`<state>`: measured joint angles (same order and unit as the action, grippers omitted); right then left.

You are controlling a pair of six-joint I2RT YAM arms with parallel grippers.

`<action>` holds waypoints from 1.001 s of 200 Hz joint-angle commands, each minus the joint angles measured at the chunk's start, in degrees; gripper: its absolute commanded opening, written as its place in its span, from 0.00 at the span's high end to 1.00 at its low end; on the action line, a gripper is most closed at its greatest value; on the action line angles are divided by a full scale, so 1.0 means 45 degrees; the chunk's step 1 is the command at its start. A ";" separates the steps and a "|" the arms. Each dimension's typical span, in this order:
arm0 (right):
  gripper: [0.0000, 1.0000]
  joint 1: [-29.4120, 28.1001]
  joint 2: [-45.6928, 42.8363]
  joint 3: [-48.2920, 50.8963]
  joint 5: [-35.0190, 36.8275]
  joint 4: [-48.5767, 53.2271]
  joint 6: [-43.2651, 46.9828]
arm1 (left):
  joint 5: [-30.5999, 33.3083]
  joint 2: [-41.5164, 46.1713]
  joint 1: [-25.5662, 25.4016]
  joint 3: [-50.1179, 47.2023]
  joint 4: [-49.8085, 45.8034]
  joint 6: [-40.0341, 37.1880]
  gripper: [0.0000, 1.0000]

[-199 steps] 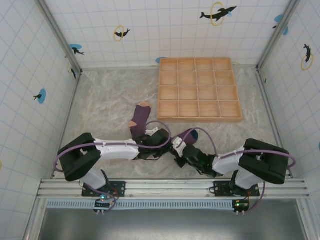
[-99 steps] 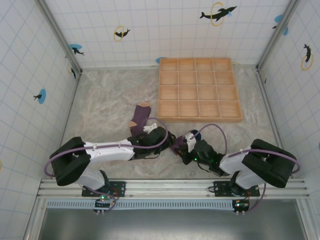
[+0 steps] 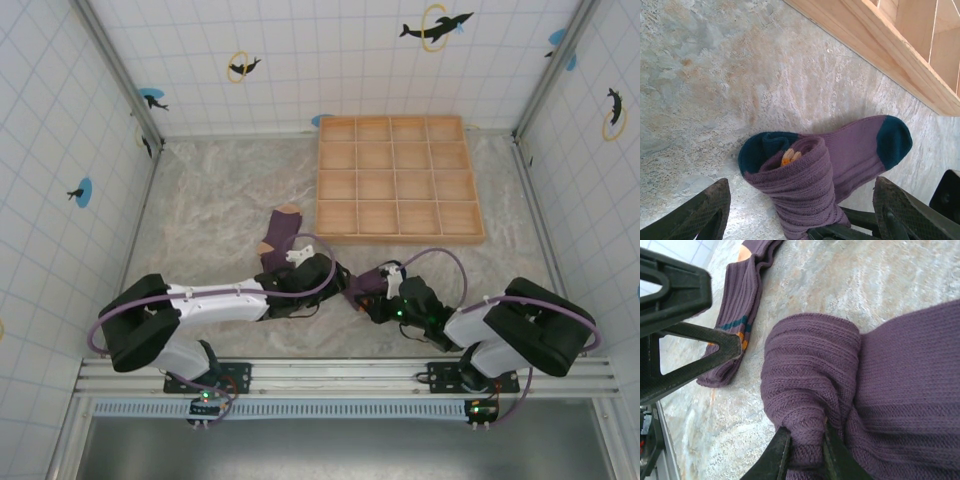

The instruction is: Roll the socks

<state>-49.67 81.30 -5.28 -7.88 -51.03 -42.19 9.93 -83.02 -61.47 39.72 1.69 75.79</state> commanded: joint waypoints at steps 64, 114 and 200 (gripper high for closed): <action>1.00 0.1046 0.0075 0.0353 0.0324 0.4564 -0.2922 | -0.1893 -0.0890 -0.0109 0.0123 0.1531 -0.1514 0.29; 1.00 0.1521 0.0742 -0.0294 -0.0345 0.5453 -0.3605 | -0.2854 -0.1513 0.0036 0.0032 0.2229 -0.1683 0.30; 1.00 0.1807 0.1041 -0.0404 -0.0623 0.5654 -0.3924 | -0.4876 -0.2049 0.1636 -0.0044 0.3120 -0.2696 0.43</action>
<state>-42.11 81.97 -9.19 -13.04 -42.85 -59.22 -8.45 -91.00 -55.16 38.72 13.37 67.09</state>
